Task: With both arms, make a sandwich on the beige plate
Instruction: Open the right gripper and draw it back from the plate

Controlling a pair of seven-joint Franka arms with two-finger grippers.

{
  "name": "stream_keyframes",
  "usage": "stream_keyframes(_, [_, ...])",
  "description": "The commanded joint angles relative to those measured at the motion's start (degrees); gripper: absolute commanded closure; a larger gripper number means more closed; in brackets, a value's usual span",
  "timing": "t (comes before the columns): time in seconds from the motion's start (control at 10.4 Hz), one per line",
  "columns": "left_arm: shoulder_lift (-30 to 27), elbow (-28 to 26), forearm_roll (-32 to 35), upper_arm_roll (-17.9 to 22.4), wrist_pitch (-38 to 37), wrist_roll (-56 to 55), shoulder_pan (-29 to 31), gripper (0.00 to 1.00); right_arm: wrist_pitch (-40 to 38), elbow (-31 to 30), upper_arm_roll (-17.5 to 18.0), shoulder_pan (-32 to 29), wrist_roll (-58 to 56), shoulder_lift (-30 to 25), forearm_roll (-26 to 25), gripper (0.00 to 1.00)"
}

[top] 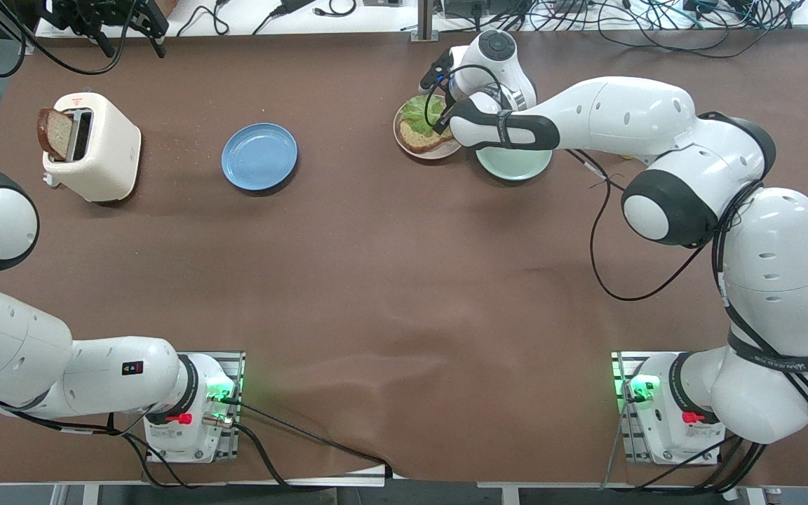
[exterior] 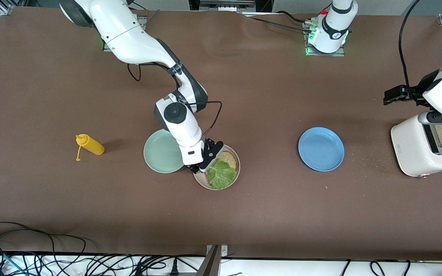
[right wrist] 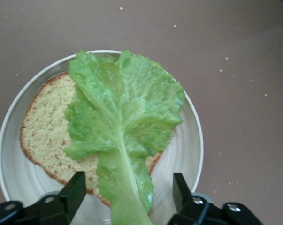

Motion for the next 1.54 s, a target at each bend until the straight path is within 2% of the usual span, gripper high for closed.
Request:
stream_keyframes(0.0, [0.8, 1.9, -0.3, 0.0, -1.4, -0.5, -0.1, 0.0, -5.4, 1.0, -0.1, -2.7, -0.5, -2.8, -0.4, 0.0])
stream_keyframes(0.19, [0.8, 1.9, -0.3, 0.0, -1.4, -0.5, -0.1, 0.0, -16.6, 0.9, 0.0, -5.9, -0.4, -9.1, -0.2, 0.0])
stream_keyframes(0.48, [0.8, 1.9, -0.3, 0.1, -1.4, -0.4, 0.1, 0.0, -35.7, 1.0, -0.2, -15.0, -0.4, -18.9, 6.1, 0.0])
stream_keyframes(0.96, [0.8, 1.9, -0.3, 0.0, -1.4, -0.5, 0.2, 0.0, -51.2, 0.9, -1.0, -33.2, -1.7, -26.6, 6.7, 0.0])
stream_keyframes(1.06, [0.8, 1.9, -0.3, 0.0, -1.4, -0.5, 0.2, 0.0, -53.4, 0.3, -2.1, -34.8, -7.8, -27.5, 6.8, 0.0])
stream_keyframes(1.25, [0.8, 1.9, -0.3, 0.0, -1.4, -0.5, 0.3, 0.0, -53.4, -3.1, -7.3, -35.7, -22.3, -29.1, 9.1, 0.0])
stream_keyframes(1.44, [0.8, 1.9, -0.3, 0.0, -1.4, -0.4, 0.3, 0.0, -52.7, -8.0, -13.2, -35.7, -34.2, -29.5, 16.8, 0.0])
